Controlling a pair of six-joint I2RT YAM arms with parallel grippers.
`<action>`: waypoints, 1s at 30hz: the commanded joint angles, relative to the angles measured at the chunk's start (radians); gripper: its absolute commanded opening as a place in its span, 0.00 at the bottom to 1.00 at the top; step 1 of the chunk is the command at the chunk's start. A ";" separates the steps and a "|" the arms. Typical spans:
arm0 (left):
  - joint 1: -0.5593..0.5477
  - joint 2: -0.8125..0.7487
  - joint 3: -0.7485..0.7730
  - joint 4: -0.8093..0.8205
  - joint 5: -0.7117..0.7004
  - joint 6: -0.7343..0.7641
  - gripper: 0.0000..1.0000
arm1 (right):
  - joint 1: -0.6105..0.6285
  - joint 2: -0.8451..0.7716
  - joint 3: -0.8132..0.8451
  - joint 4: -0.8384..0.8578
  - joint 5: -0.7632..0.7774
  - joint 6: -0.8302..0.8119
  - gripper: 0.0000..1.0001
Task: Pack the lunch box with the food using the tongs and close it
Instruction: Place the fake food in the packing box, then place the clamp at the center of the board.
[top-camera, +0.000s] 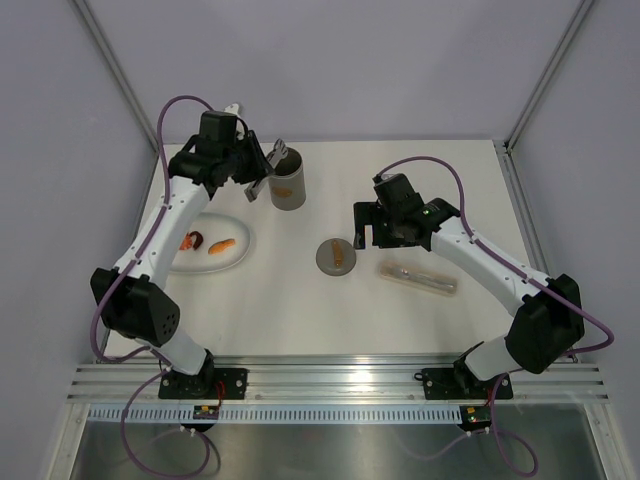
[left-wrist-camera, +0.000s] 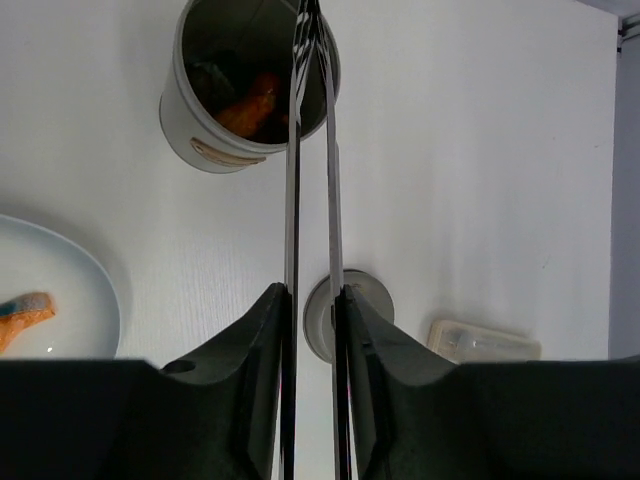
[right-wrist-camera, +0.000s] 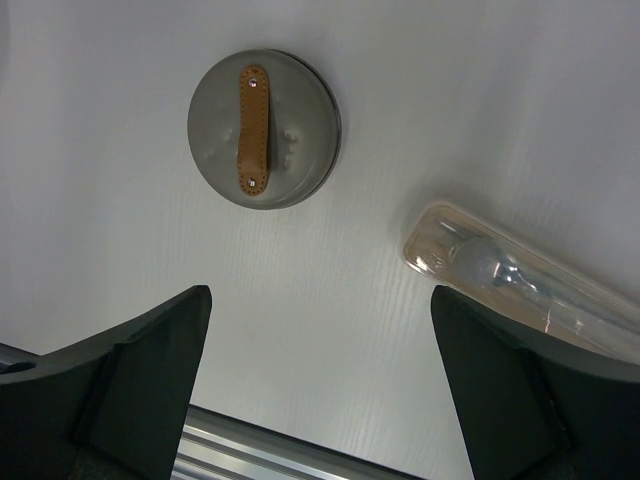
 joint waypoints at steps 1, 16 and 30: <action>-0.042 -0.118 0.017 0.066 -0.014 0.073 0.26 | 0.011 -0.027 0.003 -0.004 0.056 0.003 1.00; -0.108 -0.475 -0.509 0.089 -0.034 0.052 0.04 | 0.008 -0.013 0.024 -0.019 0.190 -0.041 0.99; -0.243 -0.426 -0.722 0.193 -0.273 0.041 0.03 | 0.009 -0.041 0.011 -0.022 0.198 -0.038 1.00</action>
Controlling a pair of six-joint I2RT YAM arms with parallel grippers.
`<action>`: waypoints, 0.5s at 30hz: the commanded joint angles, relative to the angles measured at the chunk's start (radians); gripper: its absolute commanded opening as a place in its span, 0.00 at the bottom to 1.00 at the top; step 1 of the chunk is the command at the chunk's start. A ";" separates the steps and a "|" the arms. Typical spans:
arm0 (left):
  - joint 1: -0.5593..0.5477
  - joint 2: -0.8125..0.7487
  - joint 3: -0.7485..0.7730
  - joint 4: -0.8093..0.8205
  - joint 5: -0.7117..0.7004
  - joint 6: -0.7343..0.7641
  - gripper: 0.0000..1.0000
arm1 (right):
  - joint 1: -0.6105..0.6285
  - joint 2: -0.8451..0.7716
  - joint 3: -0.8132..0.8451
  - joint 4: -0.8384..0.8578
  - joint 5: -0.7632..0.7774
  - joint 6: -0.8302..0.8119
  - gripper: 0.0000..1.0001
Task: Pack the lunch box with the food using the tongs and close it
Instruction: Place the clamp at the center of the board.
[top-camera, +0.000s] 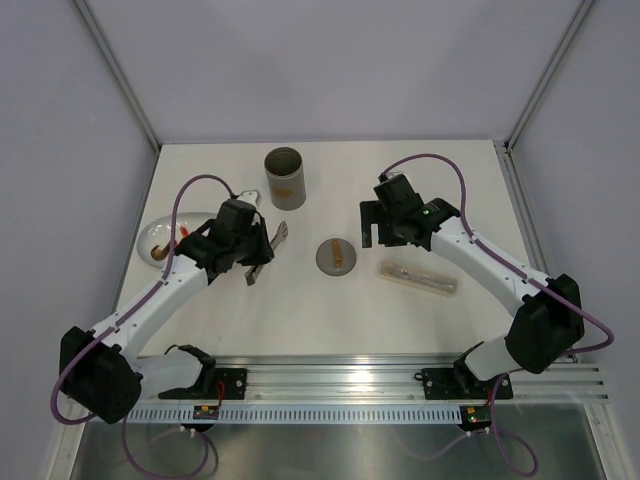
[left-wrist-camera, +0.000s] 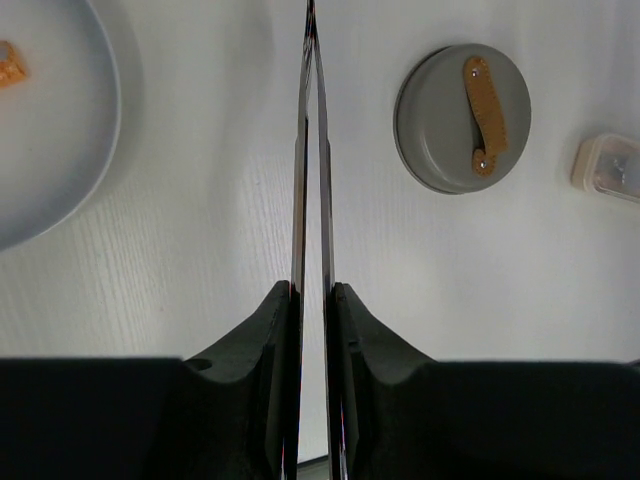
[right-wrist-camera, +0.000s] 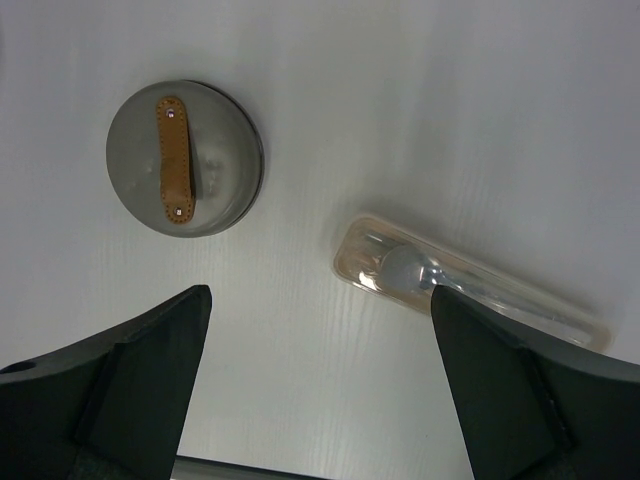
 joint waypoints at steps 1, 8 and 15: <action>-0.069 0.039 -0.019 0.120 -0.156 0.006 0.03 | 0.008 -0.045 0.007 0.001 0.039 -0.005 1.00; -0.132 0.078 -0.048 0.147 -0.276 -0.029 0.18 | 0.008 -0.070 -0.016 -0.004 0.063 -0.005 0.99; -0.135 0.128 -0.054 0.110 -0.272 -0.032 0.62 | 0.008 -0.068 -0.025 -0.003 0.059 -0.002 1.00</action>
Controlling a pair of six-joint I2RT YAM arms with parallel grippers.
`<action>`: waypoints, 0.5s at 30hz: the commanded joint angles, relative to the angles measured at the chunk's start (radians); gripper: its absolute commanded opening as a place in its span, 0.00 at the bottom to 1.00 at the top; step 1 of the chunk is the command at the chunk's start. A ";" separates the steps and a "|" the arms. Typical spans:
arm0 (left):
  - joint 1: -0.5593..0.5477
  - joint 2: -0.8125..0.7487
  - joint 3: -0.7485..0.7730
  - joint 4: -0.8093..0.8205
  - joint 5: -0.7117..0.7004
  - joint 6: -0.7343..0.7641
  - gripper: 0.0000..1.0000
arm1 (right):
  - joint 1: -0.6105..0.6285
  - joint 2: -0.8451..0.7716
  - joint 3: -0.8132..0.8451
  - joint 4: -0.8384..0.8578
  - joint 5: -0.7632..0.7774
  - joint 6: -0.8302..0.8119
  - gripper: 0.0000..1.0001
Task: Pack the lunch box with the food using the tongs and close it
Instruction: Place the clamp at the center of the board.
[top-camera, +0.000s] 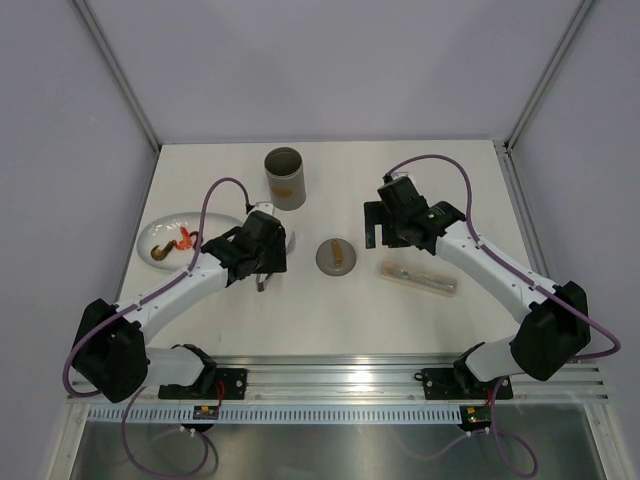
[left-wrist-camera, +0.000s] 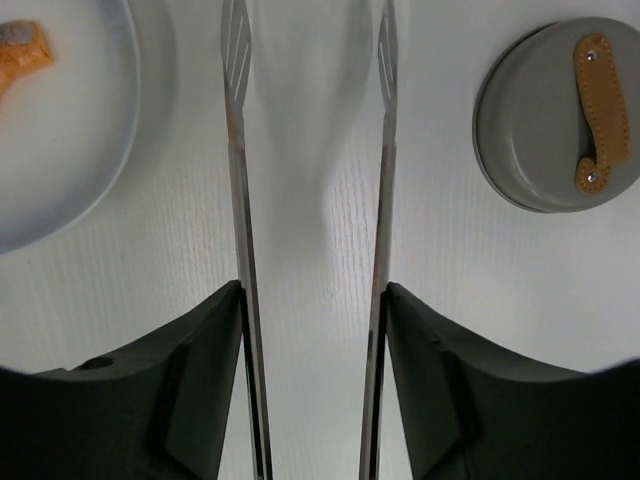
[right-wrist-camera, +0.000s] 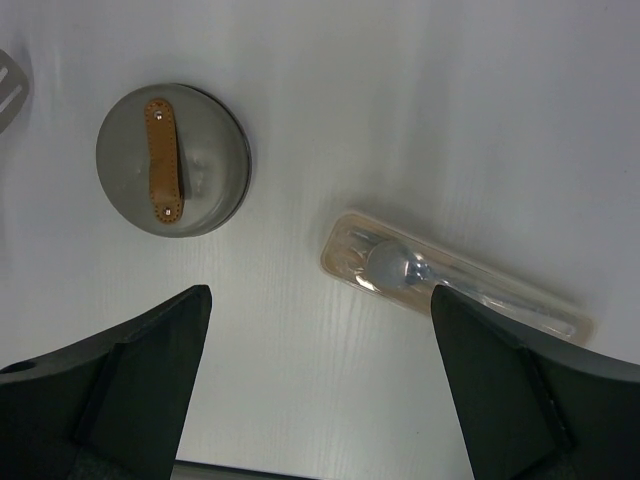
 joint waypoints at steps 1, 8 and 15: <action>-0.005 0.019 0.003 0.029 -0.031 -0.009 0.65 | 0.008 -0.023 -0.004 0.000 0.023 0.001 1.00; -0.008 0.018 0.066 -0.028 -0.015 -0.003 0.90 | 0.008 -0.023 -0.005 0.003 0.021 -0.001 0.99; -0.011 -0.001 0.219 -0.132 0.024 -0.009 0.98 | -0.005 -0.038 -0.034 0.029 -0.029 -0.010 1.00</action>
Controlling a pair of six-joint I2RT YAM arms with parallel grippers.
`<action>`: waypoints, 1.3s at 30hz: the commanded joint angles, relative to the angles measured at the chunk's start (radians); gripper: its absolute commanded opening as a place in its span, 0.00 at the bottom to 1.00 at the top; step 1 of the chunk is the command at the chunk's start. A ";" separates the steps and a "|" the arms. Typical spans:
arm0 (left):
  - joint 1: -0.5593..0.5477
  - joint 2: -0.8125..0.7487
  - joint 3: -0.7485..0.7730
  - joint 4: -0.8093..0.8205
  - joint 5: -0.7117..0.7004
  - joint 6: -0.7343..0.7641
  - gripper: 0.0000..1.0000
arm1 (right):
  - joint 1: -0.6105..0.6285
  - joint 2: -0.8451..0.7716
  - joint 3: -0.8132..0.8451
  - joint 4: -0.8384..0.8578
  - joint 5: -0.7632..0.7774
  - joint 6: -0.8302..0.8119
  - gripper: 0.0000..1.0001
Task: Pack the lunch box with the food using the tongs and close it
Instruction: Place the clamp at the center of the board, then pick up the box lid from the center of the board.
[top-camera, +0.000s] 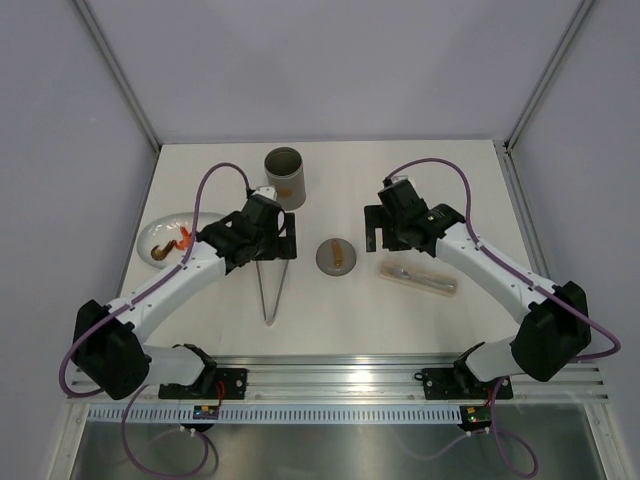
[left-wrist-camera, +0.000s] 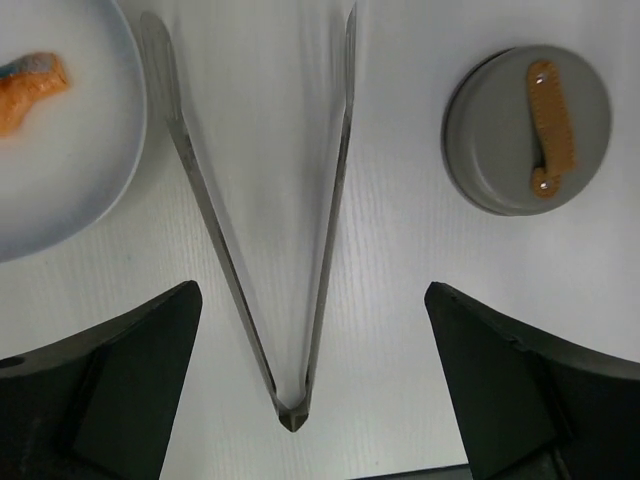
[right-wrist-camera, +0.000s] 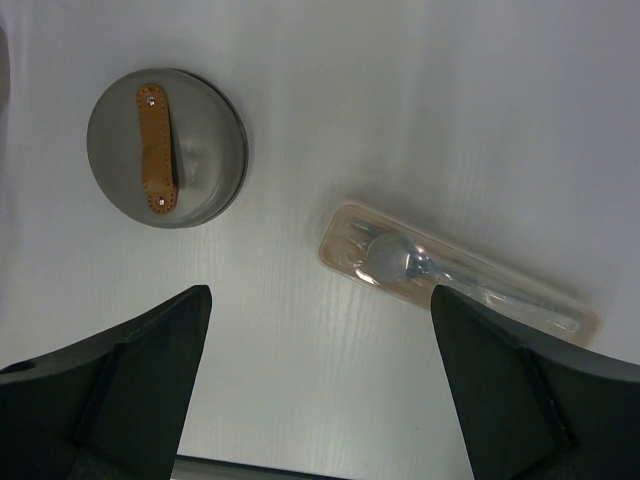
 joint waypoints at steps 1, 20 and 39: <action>-0.013 -0.005 0.145 -0.038 0.023 -0.012 0.98 | -0.012 -0.036 -0.027 0.031 -0.041 -0.006 1.00; -0.236 0.433 0.446 -0.088 0.008 -0.307 0.72 | -0.375 -0.084 -0.167 0.096 -0.323 0.055 0.99; -0.250 0.751 0.690 -0.118 -0.048 -0.316 0.61 | -0.379 -0.118 -0.179 0.096 -0.325 0.048 0.99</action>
